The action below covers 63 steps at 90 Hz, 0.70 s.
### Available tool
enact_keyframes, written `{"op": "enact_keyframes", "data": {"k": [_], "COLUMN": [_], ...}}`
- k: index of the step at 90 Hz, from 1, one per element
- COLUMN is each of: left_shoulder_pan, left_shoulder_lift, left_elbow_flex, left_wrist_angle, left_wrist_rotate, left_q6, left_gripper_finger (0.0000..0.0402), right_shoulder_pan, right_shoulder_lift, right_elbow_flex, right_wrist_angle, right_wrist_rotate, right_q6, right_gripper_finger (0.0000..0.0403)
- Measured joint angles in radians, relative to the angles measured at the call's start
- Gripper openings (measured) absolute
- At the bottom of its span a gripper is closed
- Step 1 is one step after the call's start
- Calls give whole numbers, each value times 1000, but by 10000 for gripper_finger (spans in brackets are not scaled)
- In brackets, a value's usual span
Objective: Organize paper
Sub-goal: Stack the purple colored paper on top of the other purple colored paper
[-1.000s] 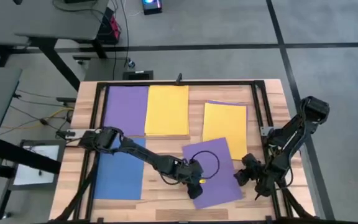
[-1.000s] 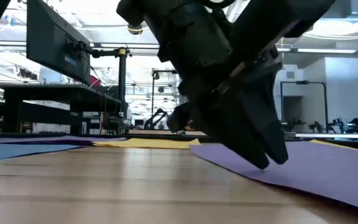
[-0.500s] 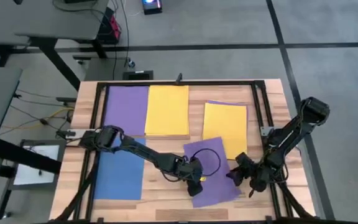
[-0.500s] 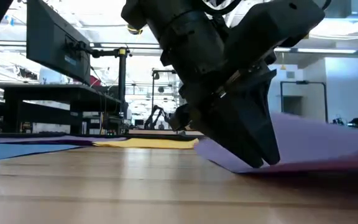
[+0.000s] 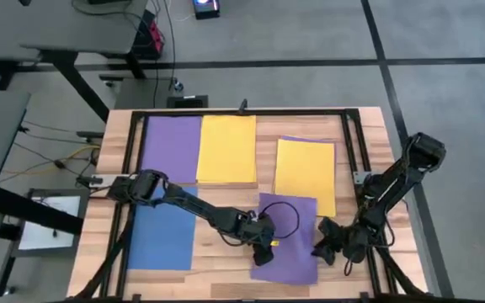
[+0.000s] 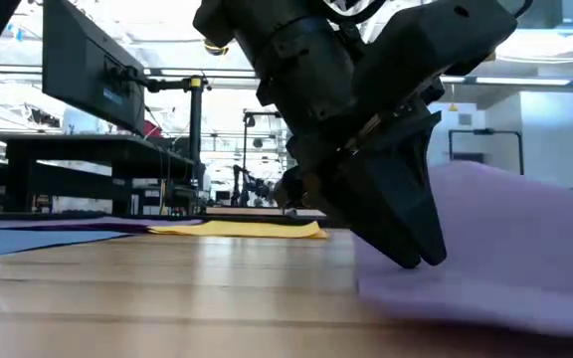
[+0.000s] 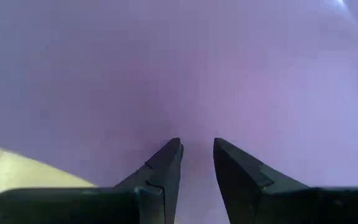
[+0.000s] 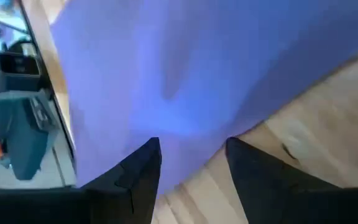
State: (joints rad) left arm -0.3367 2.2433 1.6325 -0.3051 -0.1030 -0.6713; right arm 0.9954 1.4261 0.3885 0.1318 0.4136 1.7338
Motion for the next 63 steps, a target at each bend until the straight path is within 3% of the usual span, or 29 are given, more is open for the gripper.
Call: {"op": "enact_keyframes", "data": {"k": [14,31,43,57,63], "left_shoulder_pan": [0,-3,-3,-3,-3], "left_shoulder_lift": [0,0,0,0,0], "left_elbow_flex": [0,0,0,1,1], "left_wrist_angle": [7,7,3,-11,-22], "left_wrist_rotate": [1,1,1,1,1], "left_q6": [-2,-2,-2,-4,-4], "left_gripper_finger": [82,82,82,82,82], "right_shoulder_pan": [-4,-5,-6,-5,-5], "right_shoulder_lift": [45,28,-32,-114,-153], "right_elbow_flex": [7,7,23,96,126], "right_wrist_angle": [-67,-89,-141,-173,-282], "right_wrist_rotate": [23,19,-1,-27,-33], "right_q6": [167,231,193,25,16], "right_gripper_finger": [175,172,162,151,148]}}
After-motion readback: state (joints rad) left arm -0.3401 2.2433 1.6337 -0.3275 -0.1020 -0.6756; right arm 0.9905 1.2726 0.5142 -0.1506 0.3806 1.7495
